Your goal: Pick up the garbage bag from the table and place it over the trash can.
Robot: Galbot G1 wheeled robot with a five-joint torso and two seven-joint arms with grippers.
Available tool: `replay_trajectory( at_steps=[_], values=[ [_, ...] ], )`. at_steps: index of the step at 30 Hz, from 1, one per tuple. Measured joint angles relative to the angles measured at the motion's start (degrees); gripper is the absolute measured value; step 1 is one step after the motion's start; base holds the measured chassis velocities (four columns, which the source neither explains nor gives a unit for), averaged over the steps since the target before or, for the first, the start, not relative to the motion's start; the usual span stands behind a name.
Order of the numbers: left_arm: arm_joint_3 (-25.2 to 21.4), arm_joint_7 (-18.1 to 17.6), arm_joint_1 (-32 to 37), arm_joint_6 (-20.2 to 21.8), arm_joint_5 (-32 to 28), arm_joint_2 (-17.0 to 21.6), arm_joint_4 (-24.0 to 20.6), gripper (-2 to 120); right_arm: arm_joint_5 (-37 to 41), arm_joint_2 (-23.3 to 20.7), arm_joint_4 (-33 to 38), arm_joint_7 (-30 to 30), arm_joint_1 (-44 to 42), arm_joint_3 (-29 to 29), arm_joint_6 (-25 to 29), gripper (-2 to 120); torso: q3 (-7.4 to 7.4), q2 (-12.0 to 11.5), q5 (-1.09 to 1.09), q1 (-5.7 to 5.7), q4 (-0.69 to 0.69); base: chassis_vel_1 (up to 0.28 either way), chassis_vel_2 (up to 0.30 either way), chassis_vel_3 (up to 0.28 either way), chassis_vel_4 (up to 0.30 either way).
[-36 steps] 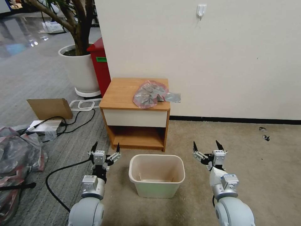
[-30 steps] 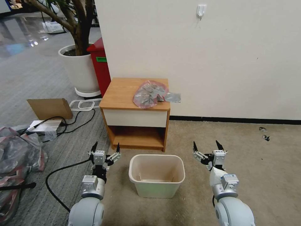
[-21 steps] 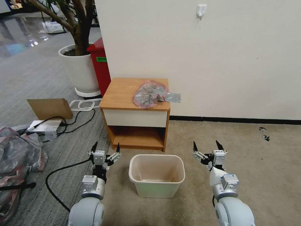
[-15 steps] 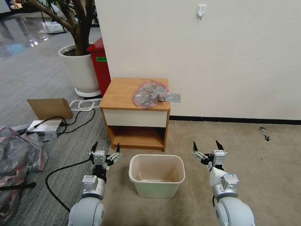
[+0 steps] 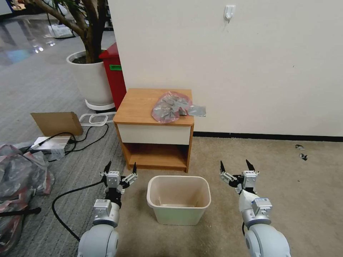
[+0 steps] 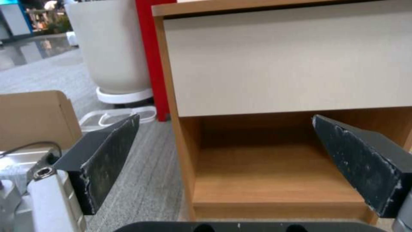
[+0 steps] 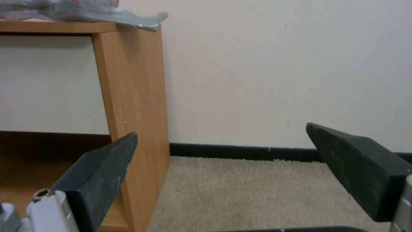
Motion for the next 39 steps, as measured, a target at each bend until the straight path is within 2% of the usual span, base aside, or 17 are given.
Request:
replay_trajectory(
  at_steps=[4, 7, 8, 10, 11, 13, 14, 17, 18, 19, 21, 27, 31, 32, 35, 36, 39],
  values=[
    [-0.8, -0.1, 1.1, 0.8, -1.0, 0.6, -1.8, 100, 0.7, 0.1, 1.9, 0.1, -0.6, 0.4, -0.9, 100, 0.01, 0.0, -0.01, 0.00, 0.00, 0.000, 0.000, 0.000, 0.000],
    [-3.6, -0.5, 4.5, 3.5, -4.1, 2.6, -7.7, 100, 3.2, 0.3, 8.5, 1.1, -2.8, 1.8, -4.1, 100, 0.00, 0.0, -0.01, 0.00, 0.01, 0.000, 0.000, 0.000, 0.000],
    [-3.6, -0.5, 4.5, 3.5, -4.1, 2.6, -7.7, 100, 3.2, 0.3, 8.5, 1.1, -2.8, 1.8, -4.1, 100, 0.00, 0.0, -0.01, 0.00, 0.01, 0.000, 0.000, 0.000, 0.000],
    [-5.9, -0.8, 7.3, 5.7, -6.6, 4.2, -12.4, 100, 5.1, 0.5, 13.5, 1.8, -4.6, 2.8, -6.7, 100, 0.00, 0.0, -0.01, 0.00, 0.01, 0.000, 0.000, 0.000, 0.000],
    [-5.9, -0.8, 7.3, 5.7, -6.6, 4.2, -12.4, 100, 5.1, 0.5, 13.5, 1.8, -4.6, 2.8, -6.7, 100, 0.00, 0.0, -0.01, 0.00, 0.01, 0.000, 0.000, 0.000, 0.000],
    [-7.9, -1.0, 9.9, 7.7, -8.9, 5.7, -16.7, 100, 7.0, 0.7, 18.5, 2.5, -6.3, 3.9, -9.2, 100, 0.00, 0.0, -0.01, 0.00, 0.01, 0.000, 0.000, 0.000, 0.000],
    [-7.9, -1.0, 9.9, 7.7, -8.9, 5.7, -16.7, 100, 7.0, 0.7, 18.5, 2.5, -6.3, 3.9, -9.2, 100, 0.00, 0.0, -0.01, 0.00, 0.01, 0.000, 0.000, 0.000, 0.000],
    [-10.9, -1.4, 13.6, 10.6, -12.4, 7.9, -23.1, 100, 11.5, -0.3, 22.5, 3.3, -8.1, 4.4, -12.5, 100, -0.01, 0.0, -0.05, 0.00, 0.00, 0.000, 0.000, 0.000, 0.000],
    [-10.9, -1.4, 13.6, 10.6, -12.4, 7.9, -23.1, 100, 11.5, -0.3, 22.5, 3.3, -8.1, 4.4, -12.5, 100, -0.01, 0.0, -0.05, 0.00, 0.00, 0.000, 0.000, 0.000, 0.000],
    [-11.9, -1.6, 14.9, 11.6, -13.4, 8.6, -25.2, 100, 13.0, -1.0, 21.6, 3.4, -8.0, 3.9, -13.0, 100, 0.00, 0.0, 0.04, 0.00, -0.01, 0.000, 0.000, 0.000, 0.000],
    [-13.4, -1.7, 16.8, 13.0, -15.2, 9.8, -28.0, 100, 14.8, -2.1, 19.8, 3.6, -6.9, 3.3, -13.2, 100, 0.00, 0.0, 0.01, 0.00, 0.00, 0.000, 0.000, 0.000, 0.000],
    [-15.5, -2.1, 19.3, 15.1, -17.5, 11.2, -28.9, 100, 20.8, -3.9, 15.3, 4.3, -2.1, 1.5, -13.3, 100, 0.00, 0.0, -0.01, 0.00, 0.00, 0.000, 0.000, 0.000, 0.000],
    [-15.6, -2.1, 19.4, 15.1, -17.6, 11.3, -28.9, 100, 29.8, -4.5, 11.3, 5.5, 3.6, -0.1, -13.2, 100, 0.00, 0.0, -0.01, 0.00, -0.01, 0.000, 0.000, 0.000, 0.000],
    [-16.4, -2.7, 20.3, 14.9, -19.1, 12.0, -28.9, 100, 34.0, -4.4, 8.5, 6.1, 7.2, -1.0, -13.1, 100, 0.00, 0.0, -0.02, 0.00, 0.00, 0.000, 0.000, 0.000, 0.000],
    [-18.6, -4.2, 23.7, 13.3, -22.5, 14.0, -28.8, 100, 42.6, -2.8, 1.5, 7.3, 14.8, -3.0, -12.4, 100, 0.01, 0.0, 0.02, 0.00, 0.02, 0.000, 0.000, 0.000, 0.000],
    [-18.6, -4.2, 23.7, 13.3, -22.5, 14.0, -28.8, 100, 42.6, -2.8, 1.5, 7.3, 14.8, -3.0, -12.4, 100, 0.01, 0.0, 0.02, 0.00, 0.02, 0.000, 0.000, 0.000, 0.000],
    [-18.9, -4.5, 24.3, 12.9, -23.1, 14.3, -28.7, 100, 51.1, -0.6, -5.0, 8.7, 21.7, -4.7, -11.9, 100, 0.01, 0.0, -0.01, 0.00, 0.01, 0.000, 0.000, 0.000, 0.000]
  ],
)
